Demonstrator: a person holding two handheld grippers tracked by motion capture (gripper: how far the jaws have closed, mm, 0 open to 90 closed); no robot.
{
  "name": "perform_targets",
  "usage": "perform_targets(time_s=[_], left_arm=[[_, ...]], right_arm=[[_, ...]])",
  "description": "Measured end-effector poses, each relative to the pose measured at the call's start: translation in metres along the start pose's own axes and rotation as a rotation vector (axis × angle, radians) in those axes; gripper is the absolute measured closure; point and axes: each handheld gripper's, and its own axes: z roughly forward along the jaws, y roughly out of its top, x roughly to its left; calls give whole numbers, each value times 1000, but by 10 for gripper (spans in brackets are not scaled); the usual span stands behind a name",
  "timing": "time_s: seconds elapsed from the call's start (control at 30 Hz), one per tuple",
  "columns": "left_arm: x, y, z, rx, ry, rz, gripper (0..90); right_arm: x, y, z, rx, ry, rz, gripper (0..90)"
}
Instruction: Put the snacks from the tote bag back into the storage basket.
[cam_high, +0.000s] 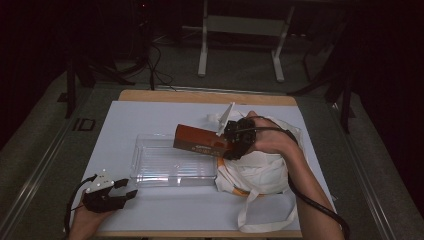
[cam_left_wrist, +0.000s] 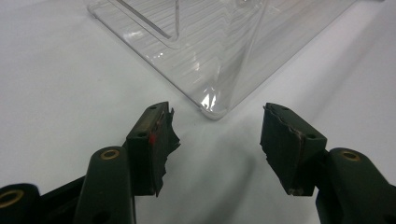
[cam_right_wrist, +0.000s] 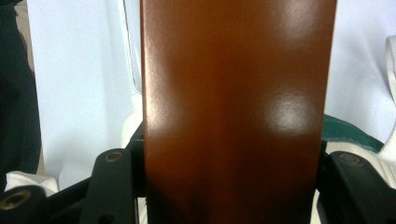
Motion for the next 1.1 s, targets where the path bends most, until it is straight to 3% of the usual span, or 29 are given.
perform_targets(time_s=[1.1], left_arm=[[0,0,0,1,-5,-1,429]], right_arm=[[11,38,28,41,47,-71,432]])
